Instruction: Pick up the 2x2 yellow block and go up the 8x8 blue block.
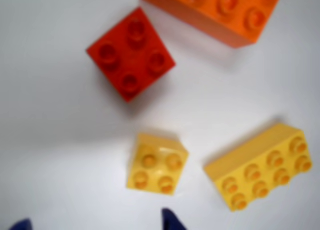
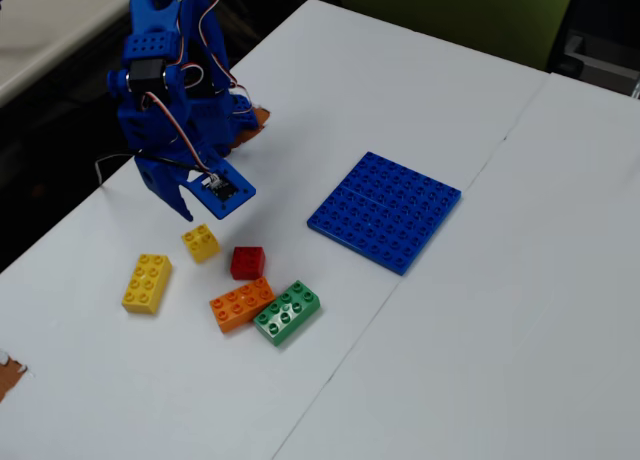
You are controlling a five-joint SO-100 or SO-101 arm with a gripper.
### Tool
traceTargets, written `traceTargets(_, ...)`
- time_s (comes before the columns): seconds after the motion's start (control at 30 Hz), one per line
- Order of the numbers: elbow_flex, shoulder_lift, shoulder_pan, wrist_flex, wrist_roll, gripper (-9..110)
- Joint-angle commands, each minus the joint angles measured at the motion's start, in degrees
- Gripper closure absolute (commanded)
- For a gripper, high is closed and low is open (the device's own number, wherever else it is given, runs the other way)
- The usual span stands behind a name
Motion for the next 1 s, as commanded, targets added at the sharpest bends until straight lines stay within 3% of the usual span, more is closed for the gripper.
traceTargets(0.0, -5.89, -2.37, 1.67, -0.18, -2.99, 68)
traceTargets(0.37, -15.47, -14.77, 2.9, 0.53, 11.34, 66)
traceTargets(0.97, -11.95, -20.48, 5.71, -5.01, 10.02, 66)
